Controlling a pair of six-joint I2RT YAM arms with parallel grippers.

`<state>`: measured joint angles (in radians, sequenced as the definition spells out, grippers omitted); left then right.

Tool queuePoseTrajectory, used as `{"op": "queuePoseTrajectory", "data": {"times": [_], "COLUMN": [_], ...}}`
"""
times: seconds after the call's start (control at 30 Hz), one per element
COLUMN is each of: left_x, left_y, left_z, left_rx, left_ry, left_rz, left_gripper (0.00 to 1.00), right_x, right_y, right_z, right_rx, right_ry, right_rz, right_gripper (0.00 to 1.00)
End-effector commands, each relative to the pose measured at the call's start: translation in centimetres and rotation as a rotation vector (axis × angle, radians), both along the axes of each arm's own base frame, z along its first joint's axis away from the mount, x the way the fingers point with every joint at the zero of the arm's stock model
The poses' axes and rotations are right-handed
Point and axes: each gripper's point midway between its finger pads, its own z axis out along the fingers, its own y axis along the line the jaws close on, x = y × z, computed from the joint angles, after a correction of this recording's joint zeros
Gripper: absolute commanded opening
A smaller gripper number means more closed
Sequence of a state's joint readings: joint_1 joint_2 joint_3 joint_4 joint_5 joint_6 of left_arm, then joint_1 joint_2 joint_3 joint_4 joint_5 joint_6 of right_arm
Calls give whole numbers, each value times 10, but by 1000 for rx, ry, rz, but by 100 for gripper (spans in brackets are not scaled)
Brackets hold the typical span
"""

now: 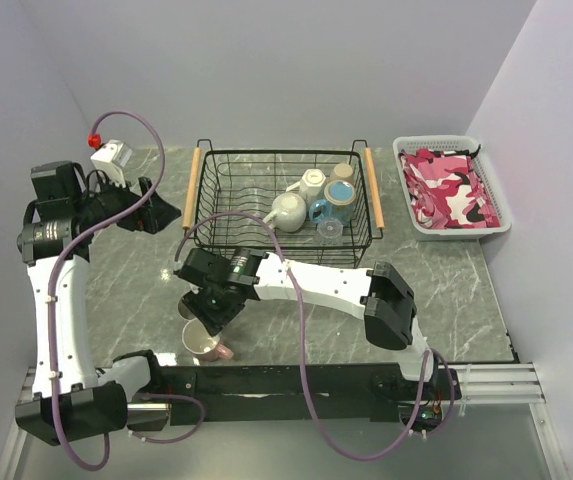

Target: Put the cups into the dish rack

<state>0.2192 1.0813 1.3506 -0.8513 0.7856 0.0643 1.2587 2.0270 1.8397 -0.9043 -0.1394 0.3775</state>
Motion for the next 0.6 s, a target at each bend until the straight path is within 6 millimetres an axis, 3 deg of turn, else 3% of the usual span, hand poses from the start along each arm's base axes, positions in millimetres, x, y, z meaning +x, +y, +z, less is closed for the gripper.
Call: {"op": "queuePoseTrajectory", "data": {"times": [0.0,0.13,0.4,0.57], "left_x": [-11,-13,-17,-17], "left_y": [-5,-4,-10,-15], "left_z": [13,18,48,66], "left_rx": [-13,-11,-46,-91], "left_ry": [-40,-51,-89,-113], "left_rz": [-34,-24,-45,-52], "left_gripper": [95,96,96,96], "right_x": [8,8,-4,-5], "right_y": [12,10,-8,-18], "right_z": [-2,-16,-46,-33], "right_rx": [37,29,-12,-1], "right_ry": [-43,-41,10,1], "right_rz": [2,1,-13,-33], "right_gripper": [51,47,36,7]}}
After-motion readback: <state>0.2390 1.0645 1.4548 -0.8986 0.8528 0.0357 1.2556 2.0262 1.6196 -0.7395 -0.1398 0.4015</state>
